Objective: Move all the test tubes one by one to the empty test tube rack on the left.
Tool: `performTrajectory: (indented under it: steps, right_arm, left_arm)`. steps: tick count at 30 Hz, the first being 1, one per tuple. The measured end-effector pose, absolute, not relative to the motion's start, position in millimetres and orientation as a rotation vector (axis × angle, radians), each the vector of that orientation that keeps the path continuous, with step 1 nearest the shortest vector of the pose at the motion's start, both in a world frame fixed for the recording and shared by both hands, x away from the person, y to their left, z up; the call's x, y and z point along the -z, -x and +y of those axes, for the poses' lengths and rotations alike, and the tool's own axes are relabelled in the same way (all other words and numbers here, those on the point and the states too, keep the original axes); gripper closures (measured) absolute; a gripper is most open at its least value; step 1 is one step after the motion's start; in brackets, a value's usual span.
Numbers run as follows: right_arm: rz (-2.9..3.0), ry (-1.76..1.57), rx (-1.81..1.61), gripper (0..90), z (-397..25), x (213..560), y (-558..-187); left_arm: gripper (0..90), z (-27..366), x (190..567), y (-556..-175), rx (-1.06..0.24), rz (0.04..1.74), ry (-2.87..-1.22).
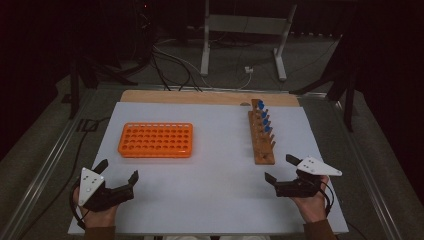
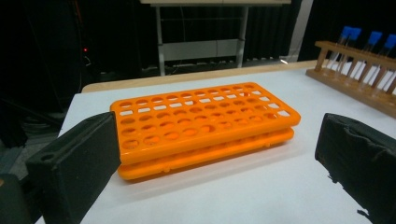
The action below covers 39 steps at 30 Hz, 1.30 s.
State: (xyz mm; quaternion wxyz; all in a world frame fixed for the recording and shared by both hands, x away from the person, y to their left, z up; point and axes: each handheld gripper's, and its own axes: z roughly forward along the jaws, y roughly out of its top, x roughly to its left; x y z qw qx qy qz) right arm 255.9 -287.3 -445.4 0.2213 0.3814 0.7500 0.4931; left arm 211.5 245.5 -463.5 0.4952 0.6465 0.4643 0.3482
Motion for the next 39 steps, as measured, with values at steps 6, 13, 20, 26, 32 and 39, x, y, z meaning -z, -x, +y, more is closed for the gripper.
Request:
performTrajectory:
  steps: [6,13,20,26,32,39]
  right_arm:
    - [2.084,-1.098,-1.357,0.1,-287.6,435.5,-267.3]
    - [2.086,-1.094,-1.338,0.1,-283.1,423.7,-286.6]
    - [2.058,-1.075,-1.335,0.1,-278.5,416.6,-306.4]
    - [2.058,-1.090,-1.309,1.7,-274.9,413.8,-326.1]
    - [2.058,-1.144,-1.258,7.6,-272.4,418.8,-347.8]
    - [2.005,-1.213,-1.175,38.3,-268.6,431.1,-367.1]
  left_arm:
    - [1.2,247.7,463.8,-211.8,-0.842,1.134,-1.558]
    - [1.2,250.4,463.6,-214.5,-0.853,1.166,-1.533]
    - [1.2,249.8,464.8,-214.9,-0.833,1.175,-1.516]
    - [1.2,251.2,465.9,-215.0,-0.828,1.185,-1.505]
    - [1.2,252.0,466.7,-215.3,-0.824,1.190,-1.500]
    - [1.2,253.2,468.3,-216.0,-0.813,1.200,-1.491]
